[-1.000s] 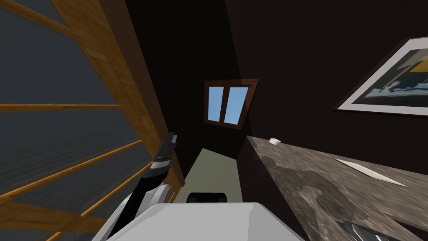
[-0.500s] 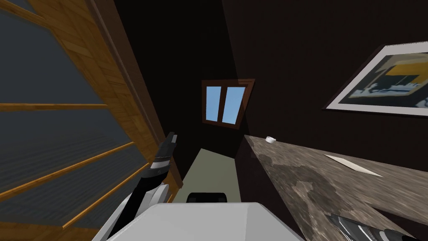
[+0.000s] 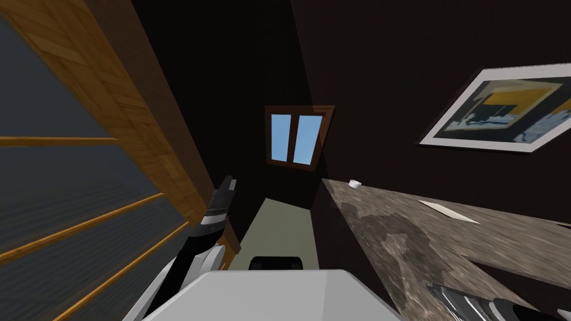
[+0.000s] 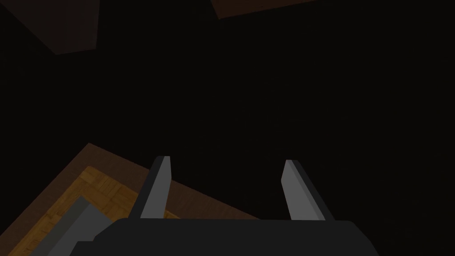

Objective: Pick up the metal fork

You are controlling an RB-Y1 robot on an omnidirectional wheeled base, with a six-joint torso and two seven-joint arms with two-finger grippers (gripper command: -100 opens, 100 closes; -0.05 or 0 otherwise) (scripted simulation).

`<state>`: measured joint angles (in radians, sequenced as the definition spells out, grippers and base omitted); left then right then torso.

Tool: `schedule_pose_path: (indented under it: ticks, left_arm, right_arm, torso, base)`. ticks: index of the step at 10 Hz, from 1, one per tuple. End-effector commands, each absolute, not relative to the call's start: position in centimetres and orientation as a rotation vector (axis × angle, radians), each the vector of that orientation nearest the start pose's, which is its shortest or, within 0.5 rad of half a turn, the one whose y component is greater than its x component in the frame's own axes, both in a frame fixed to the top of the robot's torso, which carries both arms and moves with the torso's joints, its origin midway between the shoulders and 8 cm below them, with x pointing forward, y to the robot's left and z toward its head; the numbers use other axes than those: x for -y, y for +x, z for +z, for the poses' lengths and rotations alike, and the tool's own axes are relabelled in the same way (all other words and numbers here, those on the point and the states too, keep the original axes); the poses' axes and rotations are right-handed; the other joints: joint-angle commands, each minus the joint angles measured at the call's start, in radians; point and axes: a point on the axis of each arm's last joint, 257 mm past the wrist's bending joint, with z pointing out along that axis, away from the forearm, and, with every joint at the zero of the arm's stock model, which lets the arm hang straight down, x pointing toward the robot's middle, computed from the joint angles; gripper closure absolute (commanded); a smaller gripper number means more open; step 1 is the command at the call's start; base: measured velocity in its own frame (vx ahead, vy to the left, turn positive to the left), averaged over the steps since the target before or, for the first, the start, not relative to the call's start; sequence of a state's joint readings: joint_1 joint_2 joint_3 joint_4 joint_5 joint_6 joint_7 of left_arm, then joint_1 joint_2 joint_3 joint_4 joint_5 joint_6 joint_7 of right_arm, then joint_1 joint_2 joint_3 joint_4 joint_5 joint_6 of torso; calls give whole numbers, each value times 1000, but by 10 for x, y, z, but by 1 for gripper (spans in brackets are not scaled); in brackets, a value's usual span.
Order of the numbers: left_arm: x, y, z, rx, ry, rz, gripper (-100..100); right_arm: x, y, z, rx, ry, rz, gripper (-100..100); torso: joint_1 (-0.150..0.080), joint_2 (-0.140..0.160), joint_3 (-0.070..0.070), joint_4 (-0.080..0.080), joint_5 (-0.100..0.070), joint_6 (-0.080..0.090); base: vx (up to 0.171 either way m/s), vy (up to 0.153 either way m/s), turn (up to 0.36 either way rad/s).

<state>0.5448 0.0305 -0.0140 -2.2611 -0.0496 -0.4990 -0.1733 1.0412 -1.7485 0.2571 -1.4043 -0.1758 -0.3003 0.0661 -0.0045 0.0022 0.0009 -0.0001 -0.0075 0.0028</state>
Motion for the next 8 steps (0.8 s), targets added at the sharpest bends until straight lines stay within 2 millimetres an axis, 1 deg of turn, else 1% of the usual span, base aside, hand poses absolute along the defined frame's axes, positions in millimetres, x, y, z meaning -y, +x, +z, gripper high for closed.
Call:
schedule_pose_path:
  ticks: [1,2,4,7,8]
  left_arm:
    - [-272,346,0,-750,-581,-1098,0]
    - [-272,346,0,-750,-581,-1098,0]
    - [-272,346,0,-750,-581,-1098,0]
    - [-272,346,0,-750,-581,-1098,0]
    - [-272,346,0,-750,-581,-1098,0]
  right_arm:
    - [665,116,-327,-2761,282,-163,100]
    - [666,104,-328,-2813,243,-214,100]
    - [647,111,-333,-2803,292,-148,100]
    - [647,111,-332,-2803,290,-151,100]
    - [647,111,-332,-2803,291,-149,0]
  torso:
    - [0,0,0,0,0,0]
    - [1,0,0,0,0,-1]
    - [0,0,0,0,0,0]
    - [2,0,0,0,0,0]
    - [2,0,0,0,1,0]
  base:
    - [1,-15,10]
    - [9,-24,-87]
    - [5,-25,-56]
    - [0,-2,6]
    - [0,0,0]
